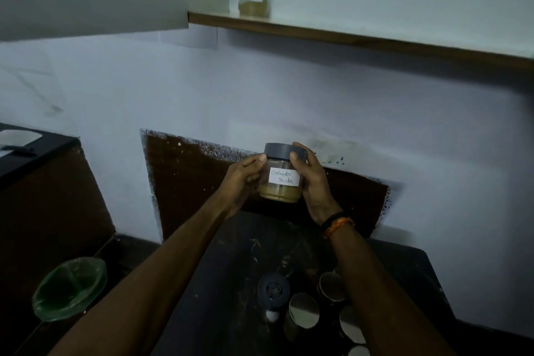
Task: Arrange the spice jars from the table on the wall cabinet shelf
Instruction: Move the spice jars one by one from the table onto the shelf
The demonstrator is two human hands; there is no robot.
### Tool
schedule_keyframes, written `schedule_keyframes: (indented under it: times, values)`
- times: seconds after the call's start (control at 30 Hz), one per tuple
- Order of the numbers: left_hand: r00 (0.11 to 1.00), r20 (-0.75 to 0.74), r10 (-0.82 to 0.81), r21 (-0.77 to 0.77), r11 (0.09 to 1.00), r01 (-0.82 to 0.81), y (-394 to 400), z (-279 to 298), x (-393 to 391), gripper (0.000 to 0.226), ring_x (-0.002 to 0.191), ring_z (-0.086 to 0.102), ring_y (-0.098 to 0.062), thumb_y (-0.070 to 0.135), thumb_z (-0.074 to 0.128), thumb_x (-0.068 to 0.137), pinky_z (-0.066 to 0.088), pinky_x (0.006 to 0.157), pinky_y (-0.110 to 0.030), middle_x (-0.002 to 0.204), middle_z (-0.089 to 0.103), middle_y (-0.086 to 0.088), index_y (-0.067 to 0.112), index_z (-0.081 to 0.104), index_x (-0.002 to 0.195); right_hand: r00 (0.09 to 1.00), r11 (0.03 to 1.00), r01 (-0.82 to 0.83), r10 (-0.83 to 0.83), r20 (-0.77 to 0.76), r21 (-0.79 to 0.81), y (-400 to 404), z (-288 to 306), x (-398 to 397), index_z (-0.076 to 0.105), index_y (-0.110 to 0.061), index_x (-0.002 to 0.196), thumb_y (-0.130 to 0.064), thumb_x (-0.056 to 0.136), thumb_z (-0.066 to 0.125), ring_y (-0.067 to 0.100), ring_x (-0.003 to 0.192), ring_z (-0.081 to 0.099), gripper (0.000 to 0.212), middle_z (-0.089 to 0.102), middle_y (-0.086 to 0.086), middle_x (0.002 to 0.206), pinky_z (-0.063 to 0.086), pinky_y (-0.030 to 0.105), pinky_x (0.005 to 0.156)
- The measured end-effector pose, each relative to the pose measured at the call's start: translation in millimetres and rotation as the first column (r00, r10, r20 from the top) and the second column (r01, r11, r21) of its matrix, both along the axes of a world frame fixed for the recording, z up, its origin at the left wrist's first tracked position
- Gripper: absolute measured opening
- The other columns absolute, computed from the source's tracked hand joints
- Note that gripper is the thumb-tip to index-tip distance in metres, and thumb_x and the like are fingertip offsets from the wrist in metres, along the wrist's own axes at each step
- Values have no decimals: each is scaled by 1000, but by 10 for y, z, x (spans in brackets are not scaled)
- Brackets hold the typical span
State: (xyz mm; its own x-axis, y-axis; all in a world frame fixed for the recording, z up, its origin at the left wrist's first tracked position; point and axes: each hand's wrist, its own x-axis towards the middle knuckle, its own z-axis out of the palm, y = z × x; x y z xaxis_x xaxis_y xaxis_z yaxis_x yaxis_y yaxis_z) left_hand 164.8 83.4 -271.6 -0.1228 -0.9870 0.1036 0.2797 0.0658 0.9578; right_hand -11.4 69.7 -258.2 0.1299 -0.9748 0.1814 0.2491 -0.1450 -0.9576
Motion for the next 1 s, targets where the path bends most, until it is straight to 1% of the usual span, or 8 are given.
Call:
schedule_keyframes:
  times: [0.1, 0.17, 0.23, 0.47, 0.6, 0.7, 0.87, 1.0]
  values:
    - [1000, -17, 7, -75, 997, -8, -44, 369, -61, 46, 106, 61, -35, 43, 64, 91, 52, 96, -52, 115, 66, -24, 10, 67, 124, 999, 997, 1, -5, -54, -71, -14, 400, -64, 55, -22, 139, -44, 85, 74, 24, 113, 69, 61, 64, 8, 135, 60, 36, 85]
    - [1000, 2, 27, -133, 991, -26, -70, 648, -104, 46, 107, 65, -28, 47, 65, 89, 57, 84, -38, 118, 71, -15, 15, 69, 122, 996, 992, 14, -25, -80, -129, -9, 707, -105, 53, -25, 141, -48, 83, 69, 23, 115, 68, 64, 62, 6, 137, 60, 38, 88]
    - [999, 37, 23, -200, 980, -15, -115, 899, -140, 43, 108, 65, -25, 49, 61, 92, 56, 83, -34, 117, 72, -8, 20, 69, 123, 994, 984, 15, -34, -103, -177, 7, 986, -141, 51, -27, 143, -50, 85, 68, 21, 117, 65, 65, 60, 3, 140, 60, 41, 90]
    - [997, 62, -41, -382, 922, 61, -275, 1784, -248, 47, 95, 64, -17, 49, 65, 90, 53, 85, -36, 113, 71, -7, 14, 70, 121, 995, 959, -16, -14, -103, -281, 19, 1828, -305, 65, -19, 132, -52, 89, 64, 38, 125, 61, 55, 69, 12, 130, 47, 69, 101]
    - [994, 103, -25, -475, 877, 71, -353, 2174, -311, 44, 95, 65, -17, 50, 61, 93, 54, 82, -32, 114, 72, -9, 18, 71, 121, 995, 944, -12, -22, -99, -330, -31, 2184, -379, 68, -19, 130, -53, 89, 65, 36, 122, 64, 53, 71, 12, 127, 47, 69, 101]
    - [992, 128, 7, -524, 850, 61, -413, 2398, -337, 42, 90, 67, -14, 51, 60, 92, 54, 76, -26, 103, 74, -6, 19, 73, 115, 995, 937, -1, -34, -94, -349, -81, 2380, -403, 68, -19, 131, -52, 88, 66, 37, 122, 64, 54, 71, 13, 127, 47, 68, 102]
    - [992, 129, 14, -550, 833, 59, -555, 2655, -350, 42, 92, 65, -26, 48, 61, 91, 53, 83, -38, 105, 72, -16, 14, 73, 114, 996, 920, 0, -36, -84, -391, -226, 2594, -428, 66, -15, 132, -46, 90, 65, 38, 121, 64, 52, 70, 14, 128, 48, 68, 101]
    - [991, 135, 9, -561, 825, 69, -682, 2739, -337, 46, 90, 63, -24, 47, 60, 92, 53, 76, -30, 104, 68, -16, 11, 71, 117, 990, 912, -6, -52, -131, -411, -354, 2700, -444, 65, -17, 134, -45, 87, 68, 36, 120, 65, 54, 70, 12, 128, 50, 65, 100]
